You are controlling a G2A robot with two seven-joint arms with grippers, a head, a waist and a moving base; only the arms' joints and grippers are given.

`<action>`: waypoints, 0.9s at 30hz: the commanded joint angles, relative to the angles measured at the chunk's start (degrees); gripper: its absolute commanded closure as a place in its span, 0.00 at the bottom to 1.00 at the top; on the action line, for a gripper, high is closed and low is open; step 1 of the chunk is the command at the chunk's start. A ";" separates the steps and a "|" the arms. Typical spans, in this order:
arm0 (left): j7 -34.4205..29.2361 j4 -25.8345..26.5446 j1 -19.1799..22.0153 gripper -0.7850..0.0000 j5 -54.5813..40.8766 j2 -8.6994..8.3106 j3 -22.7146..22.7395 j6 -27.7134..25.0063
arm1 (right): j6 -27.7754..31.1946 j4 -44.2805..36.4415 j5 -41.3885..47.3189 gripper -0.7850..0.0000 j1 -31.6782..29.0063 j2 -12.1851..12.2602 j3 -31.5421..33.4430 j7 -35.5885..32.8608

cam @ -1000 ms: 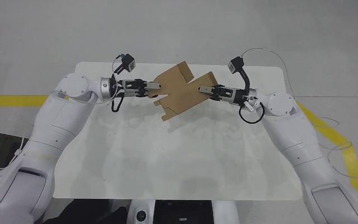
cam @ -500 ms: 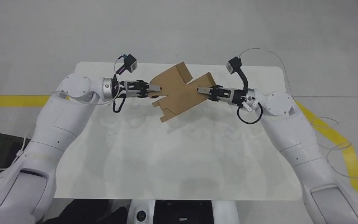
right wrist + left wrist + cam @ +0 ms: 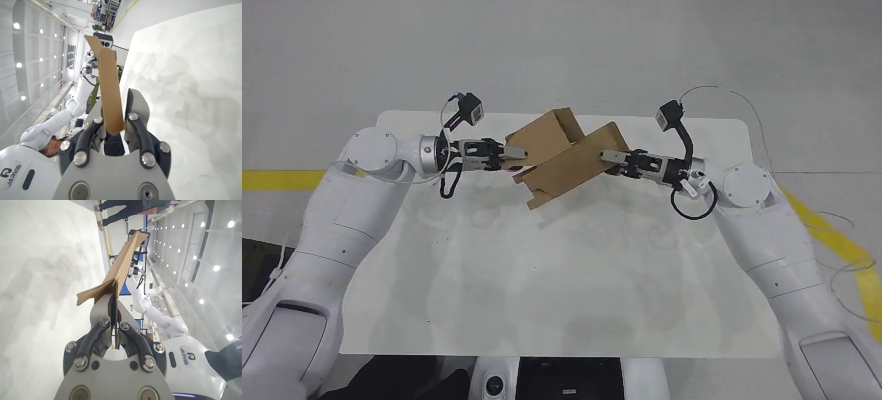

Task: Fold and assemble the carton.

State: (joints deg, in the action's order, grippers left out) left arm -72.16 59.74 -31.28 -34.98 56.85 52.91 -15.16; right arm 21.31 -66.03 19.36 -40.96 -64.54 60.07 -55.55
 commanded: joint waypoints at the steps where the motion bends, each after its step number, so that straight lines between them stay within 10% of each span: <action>1: -0.49 0.10 0.03 1.00 0.59 -0.22 0.82 -0.49 | -0.07 0.05 -2.16 0.00 -0.31 0.63 1.88 0.39; 15: -7.61 4.52 -1.15 1.00 10.40 -1.56 2.13 -5.30 | 6.56 -7.38 2.10 0.00 0.33 1.95 3.55 -15.45; 18: -9.17 5.69 -1.79 1.00 9.66 -1.65 2.28 -5.59 | 8.02 -5.90 5.46 0.26 2.48 0.91 -0.27 -19.40; 27: -12.40 9.07 -3.43 1.00 5.67 -1.94 3.51 -4.56 | 9.44 -2.46 7.95 0.57 7.18 -1.49 -9.50 -18.00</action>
State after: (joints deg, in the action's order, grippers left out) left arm -84.40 68.36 -34.46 -29.10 54.94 56.35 -19.88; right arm 30.43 -68.94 27.05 -34.19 -65.86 51.21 -73.85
